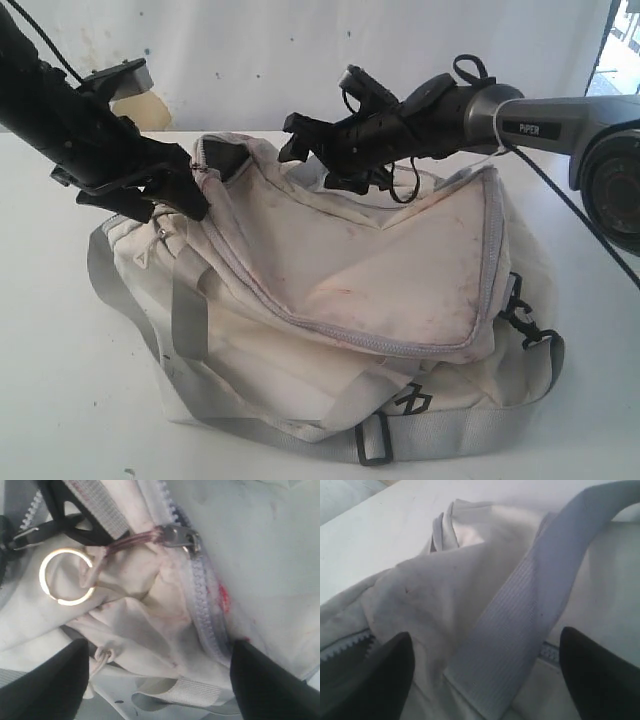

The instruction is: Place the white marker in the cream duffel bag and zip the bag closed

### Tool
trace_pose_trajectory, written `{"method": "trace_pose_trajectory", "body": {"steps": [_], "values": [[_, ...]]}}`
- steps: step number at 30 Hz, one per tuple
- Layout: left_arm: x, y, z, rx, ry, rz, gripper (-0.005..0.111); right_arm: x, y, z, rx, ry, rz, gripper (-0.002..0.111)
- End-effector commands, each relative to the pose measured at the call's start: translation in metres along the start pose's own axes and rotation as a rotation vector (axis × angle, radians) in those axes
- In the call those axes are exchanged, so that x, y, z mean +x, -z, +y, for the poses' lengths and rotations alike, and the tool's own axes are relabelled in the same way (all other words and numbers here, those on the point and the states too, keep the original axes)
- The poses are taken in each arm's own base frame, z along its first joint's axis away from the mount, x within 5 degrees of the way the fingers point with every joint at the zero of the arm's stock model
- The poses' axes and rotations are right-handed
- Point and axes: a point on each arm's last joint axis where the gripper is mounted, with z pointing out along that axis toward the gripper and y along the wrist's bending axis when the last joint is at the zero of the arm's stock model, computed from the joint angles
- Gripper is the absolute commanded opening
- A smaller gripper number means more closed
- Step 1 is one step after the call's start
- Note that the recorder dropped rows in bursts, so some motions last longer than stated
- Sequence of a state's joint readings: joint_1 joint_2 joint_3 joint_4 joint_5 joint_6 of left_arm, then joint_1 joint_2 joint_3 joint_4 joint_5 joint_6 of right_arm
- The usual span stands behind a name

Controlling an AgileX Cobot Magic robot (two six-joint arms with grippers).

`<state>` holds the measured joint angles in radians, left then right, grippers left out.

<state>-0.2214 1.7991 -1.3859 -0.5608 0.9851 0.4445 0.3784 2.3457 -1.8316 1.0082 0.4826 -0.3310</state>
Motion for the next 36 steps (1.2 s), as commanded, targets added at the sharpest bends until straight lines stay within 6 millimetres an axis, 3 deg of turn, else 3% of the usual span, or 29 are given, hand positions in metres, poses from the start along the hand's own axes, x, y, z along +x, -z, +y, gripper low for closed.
{"method": "trace_pose_trajectory", "body": {"steps": [1,9,13,16,19,21,25,36], "values": [[0.001,0.002,-0.006,0.046,0.015,0.005,0.089,-0.003,-0.001,0.001,-0.062,-0.121,-0.002,0.073],[-0.007,0.002,-0.007,0.061,0.031,-0.08,0.089,0.002,-0.01,-0.006,-0.043,-0.134,-0.011,0.072],[-0.017,0.001,0.0,0.003,0.043,-0.185,0.089,0.008,-0.016,-0.008,-0.045,-0.154,0.0,0.063],[-0.016,-0.006,0.004,-0.006,0.051,-0.169,0.086,0.008,-0.018,-0.01,-0.044,-0.173,-0.009,0.05],[-0.014,-0.015,0.008,-0.007,0.052,-0.129,0.068,0.008,-0.018,-0.01,-0.045,-0.137,-0.008,0.023],[-0.013,-0.018,0.009,-0.003,0.056,-0.114,0.047,0.01,-0.018,-0.009,-0.055,-0.097,0.012,0.004],[-0.012,-0.021,0.011,-0.004,0.045,-0.101,-0.001,0.008,-0.016,-0.009,-0.075,-0.061,0.036,0.0],[0.0,-0.021,0.022,-0.121,-0.023,0.026,0.0,-0.037,0.032,-0.037,-0.111,-0.099,0.001,0.0]]}}
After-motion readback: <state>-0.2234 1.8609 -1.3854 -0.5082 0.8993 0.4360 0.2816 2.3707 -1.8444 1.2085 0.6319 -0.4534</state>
